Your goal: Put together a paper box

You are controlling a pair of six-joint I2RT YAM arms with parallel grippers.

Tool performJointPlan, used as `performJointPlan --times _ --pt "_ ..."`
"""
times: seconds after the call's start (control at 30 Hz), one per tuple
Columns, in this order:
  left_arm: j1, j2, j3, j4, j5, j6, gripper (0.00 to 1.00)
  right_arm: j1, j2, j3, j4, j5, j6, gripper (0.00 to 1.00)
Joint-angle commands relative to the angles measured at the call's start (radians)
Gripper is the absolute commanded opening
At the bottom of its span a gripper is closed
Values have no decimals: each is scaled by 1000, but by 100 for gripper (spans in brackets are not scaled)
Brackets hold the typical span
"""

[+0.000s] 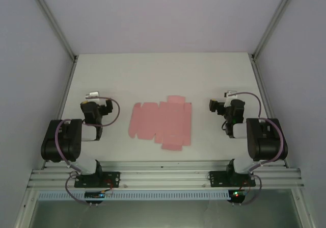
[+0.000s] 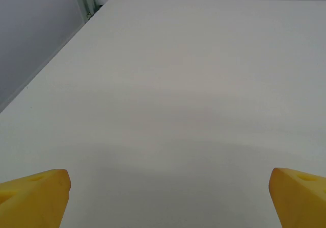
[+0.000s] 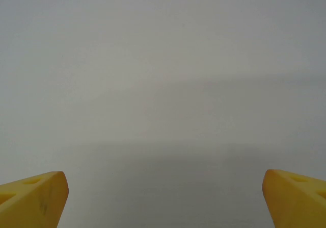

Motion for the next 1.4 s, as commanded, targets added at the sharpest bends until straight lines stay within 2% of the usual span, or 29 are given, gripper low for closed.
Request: performJointPlan --times 0.0,0.8,1.0,1.1,1.2,1.27,1.37 --pt "6 -10 10 13 3 -2 99 3 1 18 11 19 -4 100" --pt "5 -14 7 17 0 -3 99 3 0 12 14 -7 -1 100" --pt "6 -33 6 10 -20 -11 100 4 -3 -9 56 11 5 100" --pt "4 -98 -8 -16 -13 -5 100 14 -69 -20 39 62 -17 100" --pt "4 -241 53 -274 -48 -41 100 45 -193 14 -121 106 -48 100" --pt "4 -338 96 -452 -9 -82 100 96 -284 54 -259 176 -61 100" --pt "4 -449 162 -734 70 -196 100 171 -392 187 -603 213 -6 100"
